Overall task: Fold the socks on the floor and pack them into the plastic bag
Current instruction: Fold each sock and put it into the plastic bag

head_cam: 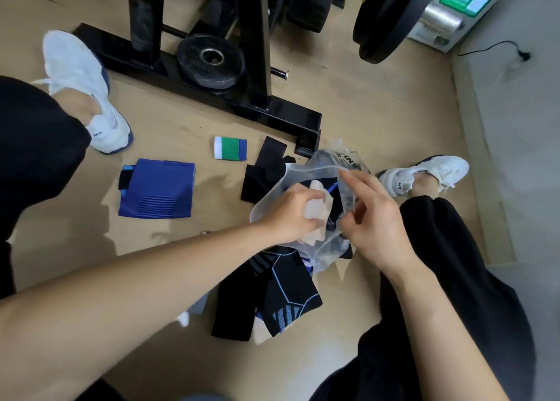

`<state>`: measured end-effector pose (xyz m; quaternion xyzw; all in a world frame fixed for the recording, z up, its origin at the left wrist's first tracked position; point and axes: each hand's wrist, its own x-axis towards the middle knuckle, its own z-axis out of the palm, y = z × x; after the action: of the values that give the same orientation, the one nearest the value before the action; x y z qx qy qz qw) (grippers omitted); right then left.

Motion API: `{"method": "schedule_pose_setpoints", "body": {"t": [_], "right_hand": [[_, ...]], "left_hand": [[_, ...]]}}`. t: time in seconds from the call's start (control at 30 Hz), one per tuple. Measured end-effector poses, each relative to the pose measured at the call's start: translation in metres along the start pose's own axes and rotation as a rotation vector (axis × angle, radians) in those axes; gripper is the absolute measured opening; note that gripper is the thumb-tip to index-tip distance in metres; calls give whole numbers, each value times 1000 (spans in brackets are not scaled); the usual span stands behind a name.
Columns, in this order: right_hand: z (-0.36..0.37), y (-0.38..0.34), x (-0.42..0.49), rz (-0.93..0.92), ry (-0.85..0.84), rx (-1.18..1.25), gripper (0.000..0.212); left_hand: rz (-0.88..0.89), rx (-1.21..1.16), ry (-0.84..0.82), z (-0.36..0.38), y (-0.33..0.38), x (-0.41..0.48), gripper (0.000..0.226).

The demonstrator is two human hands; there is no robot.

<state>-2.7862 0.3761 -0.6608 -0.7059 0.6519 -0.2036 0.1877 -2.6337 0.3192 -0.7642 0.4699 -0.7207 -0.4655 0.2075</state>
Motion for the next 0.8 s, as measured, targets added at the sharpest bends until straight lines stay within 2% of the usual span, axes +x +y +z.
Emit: {"method": "schedule_pose_setpoints", "body": {"t": [0.1, 0.27, 0.4, 0.47, 0.57, 0.7, 0.8], "right_hand": [[-4, -1, 0, -6, 9, 39, 75], [-9, -1, -3, -17, 8, 53, 75], [-12, 1, -2, -10, 17, 79, 75], [-12, 1, 0, -10, 19, 83, 74], [-11, -1, 3, -16, 12, 102, 75], [-6, -6, 3, -21, -21, 108, 74], [-1, -3, -1, -18, -50, 94, 75]], "left_hand": [[-31, 66, -70, 21, -10, 22, 64], [27, 547, -250, 40, -27, 52, 71], [78, 687, -329, 53, -43, 67, 70], [107, 742, -316, 58, -47, 70, 68], [102, 772, -287, 68, -50, 73, 71], [3, 752, -382, 84, -57, 98, 88], [-114, 564, -435, 71, -44, 103, 82]]}}
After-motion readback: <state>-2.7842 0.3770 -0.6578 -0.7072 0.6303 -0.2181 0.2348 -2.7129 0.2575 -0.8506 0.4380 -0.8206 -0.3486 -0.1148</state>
